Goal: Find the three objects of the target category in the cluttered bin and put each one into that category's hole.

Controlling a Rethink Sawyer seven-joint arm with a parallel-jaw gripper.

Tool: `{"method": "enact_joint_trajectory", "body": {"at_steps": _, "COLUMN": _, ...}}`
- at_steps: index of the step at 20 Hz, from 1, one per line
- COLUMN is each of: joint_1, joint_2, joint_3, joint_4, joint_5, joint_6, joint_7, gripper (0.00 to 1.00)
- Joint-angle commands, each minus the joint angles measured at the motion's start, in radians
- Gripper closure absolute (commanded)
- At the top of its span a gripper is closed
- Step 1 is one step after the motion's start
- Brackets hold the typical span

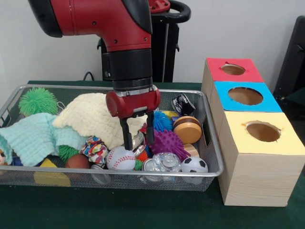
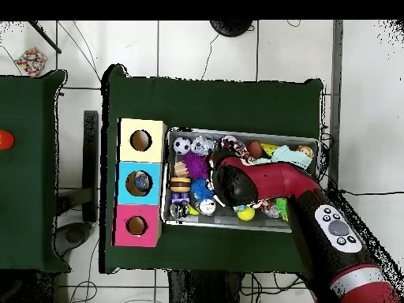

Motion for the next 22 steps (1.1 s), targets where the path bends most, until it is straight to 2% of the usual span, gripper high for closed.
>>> {"method": "enact_joint_trajectory", "body": {"at_steps": 1, "joint_1": 0.050, "joint_2": 0.013, "joint_3": 0.005, "joint_4": -0.082, "joint_5": -0.142, "joint_6": 0.013, "joint_7": -0.056, "gripper": 0.00}}
{"method": "enact_joint_trajectory", "body": {"at_steps": 3, "joint_1": 0.018, "joint_2": 0.025, "joint_3": 0.016, "joint_4": -0.086, "joint_5": -0.153, "joint_6": 0.015, "joint_7": -0.068, "gripper": 0.00}}
{"method": "enact_joint_trajectory", "body": {"at_steps": 5, "joint_1": 0.030, "joint_2": 0.043, "joint_3": 0.030, "joint_4": -0.109, "joint_5": -0.144, "joint_6": 0.038, "joint_7": -0.056, "gripper": 0.00}}
{"method": "enact_joint_trajectory", "body": {"at_steps": 6, "joint_1": 0.019, "joint_2": 0.016, "joint_3": 0.034, "joint_4": -0.057, "joint_5": -0.147, "joint_6": 0.022, "joint_7": -0.039, "gripper": 0.00}}
{"method": "enact_joint_trajectory", "body": {"at_steps": 9, "joint_1": 0.003, "joint_2": 0.018, "joint_3": 0.057, "joint_4": -0.047, "joint_5": -0.132, "joint_6": 0.039, "joint_7": -0.030, "gripper": 0.00}}
{"method": "enact_joint_trajectory", "body": {"at_steps": 11, "joint_1": -0.014, "joint_2": 0.030, "joint_3": 0.071, "joint_4": -0.020, "joint_5": -0.134, "joint_6": 0.014, "joint_7": -0.016, "gripper": 0.00}}
{"method": "enact_joint_trajectory", "body": {"at_steps": 12, "joint_1": -0.043, "joint_2": 0.066, "joint_3": 0.109, "joint_4": -0.080, "joint_5": -0.111, "joint_6": 0.065, "joint_7": -0.063, "gripper": 0.00}}
{"method": "enact_joint_trajectory", "body": {"at_steps": 13, "joint_1": -0.051, "joint_2": 0.076, "joint_3": 0.119, "joint_4": -0.085, "joint_5": -0.106, "joint_6": 0.070, "joint_7": -0.068, "gripper": 0.00}}
{"method": "enact_joint_trajectory", "body": {"at_steps": 15, "joint_1": -0.052, "joint_2": 0.072, "joint_3": 0.119, "joint_4": -0.052, "joint_5": -0.108, "joint_6": 0.051, "joint_7": -0.043, "gripper": 0.00}}
{"method": "enact_joint_trajectory", "body": {"at_steps": 16, "joint_1": -0.047, "joint_2": 0.094, "joint_3": 0.132, "joint_4": -0.092, "joint_5": -0.094, "joint_6": 0.078, "joint_7": -0.057, "gripper": 0.00}}
{"method": "enact_joint_trajectory", "body": {"at_steps": 17, "joint_1": -0.051, "joint_2": 0.100, "joint_3": 0.138, "joint_4": -0.096, "joint_5": -0.092, "joint_6": 0.084, "joint_7": -0.059, "gripper": 0.00}}
{"method": "enact_joint_trajectory", "body": {"at_steps": 21, "joint_1": -0.114, "joint_2": 0.165, "joint_3": 0.203, "joint_4": -0.082, "joint_5": -0.043, "joint_6": 0.173, "joint_7": -0.110, "gripper": 0.00}}
{"method": "enact_joint_trajectory", "body": {"at_steps": 22, "joint_1": -0.124, "joint_2": 0.188, "joint_3": 0.213, "joint_4": -0.059, "joint_5": -0.024, "joint_6": 0.192, "joint_7": -0.105, "gripper": 0.00}}
